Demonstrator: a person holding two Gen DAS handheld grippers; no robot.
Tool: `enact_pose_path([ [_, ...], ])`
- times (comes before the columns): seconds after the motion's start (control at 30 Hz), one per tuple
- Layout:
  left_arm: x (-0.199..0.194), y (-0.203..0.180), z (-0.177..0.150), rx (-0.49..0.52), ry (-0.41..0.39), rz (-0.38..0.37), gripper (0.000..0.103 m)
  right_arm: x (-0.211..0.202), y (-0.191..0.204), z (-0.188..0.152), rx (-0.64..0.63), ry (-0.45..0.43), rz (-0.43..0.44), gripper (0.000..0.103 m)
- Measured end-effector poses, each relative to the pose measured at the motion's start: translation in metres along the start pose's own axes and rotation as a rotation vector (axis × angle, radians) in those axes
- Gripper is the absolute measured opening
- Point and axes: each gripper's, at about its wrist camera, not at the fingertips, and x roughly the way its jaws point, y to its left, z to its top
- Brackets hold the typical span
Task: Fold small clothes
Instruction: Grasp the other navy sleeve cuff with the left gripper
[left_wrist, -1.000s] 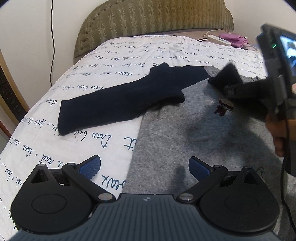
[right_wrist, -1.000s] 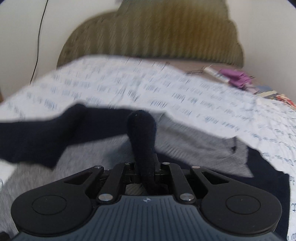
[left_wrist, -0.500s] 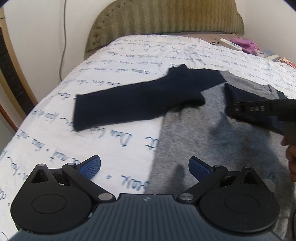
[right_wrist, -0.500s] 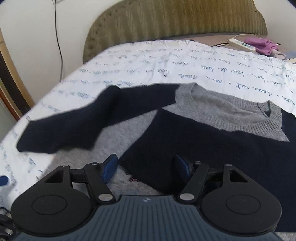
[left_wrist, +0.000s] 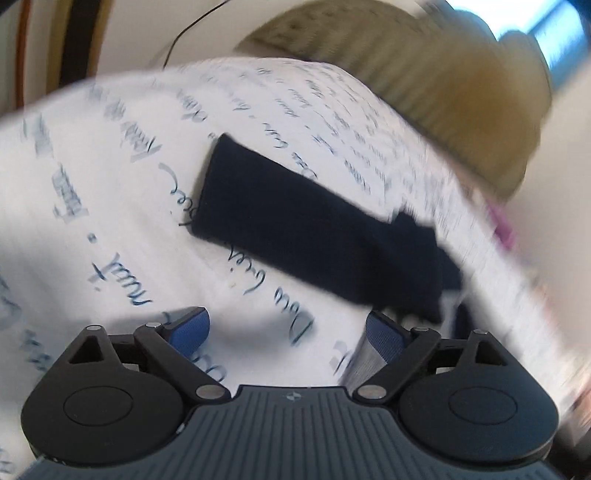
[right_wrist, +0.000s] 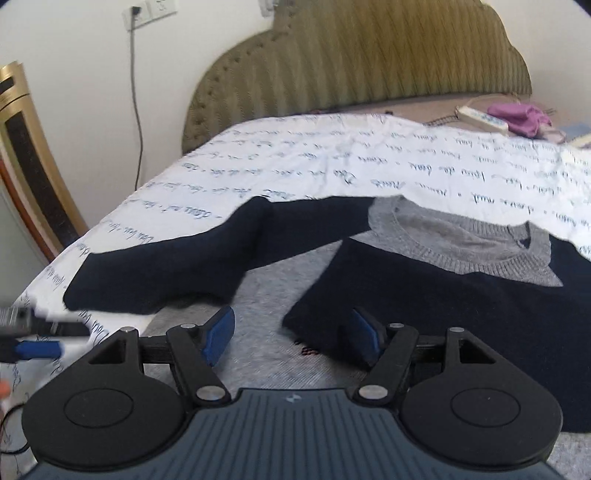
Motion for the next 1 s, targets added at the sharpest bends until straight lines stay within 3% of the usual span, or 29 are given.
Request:
enact_pose_path([
  [0.23,0.023,0.021,0.029,-0.271,-0.082,-0.14,0.091,-0.016,0.006,-0.007,0.005,-0.018,0.038,0.073],
  [0.37,0.032,0.03,0.045,-0.371,-0.143,-0.157,0.083,-0.023,0.007,-0.012,-0.011,-0.024,0.027,0.074],
  [0.47,0.035,0.032,0.054,-0.403,-0.152,-0.108,0.049,-0.03,0.007,-0.016,-0.024,-0.03,0.012,0.074],
  [0.53,0.041,0.031,0.057,-0.408,-0.13,-0.096,0.011,-0.034,0.003,-0.019,-0.02,-0.029,0.015,0.074],
  [0.6,0.044,0.027,0.061,-0.374,-0.113,-0.075,0.012,-0.038,-0.001,-0.021,-0.011,-0.029,0.011,0.075],
  [0.67,0.041,0.016,0.068,-0.279,-0.135,-0.032,0.006,-0.042,-0.008,-0.024,0.002,-0.029,0.001,0.075],
  [0.77,0.023,-0.006,0.084,-0.108,-0.23,0.048,0.005,-0.047,-0.023,-0.028,0.033,-0.03,-0.021,0.075],
  [0.87,0.008,-0.029,0.11,0.072,-0.337,0.179,0.005,-0.051,-0.039,-0.031,0.084,-0.026,-0.039,0.075],
  [1.0,-0.001,-0.05,0.141,0.199,-0.451,0.344,0.005,-0.058,-0.058,-0.038,0.144,-0.03,-0.034,0.076],
])
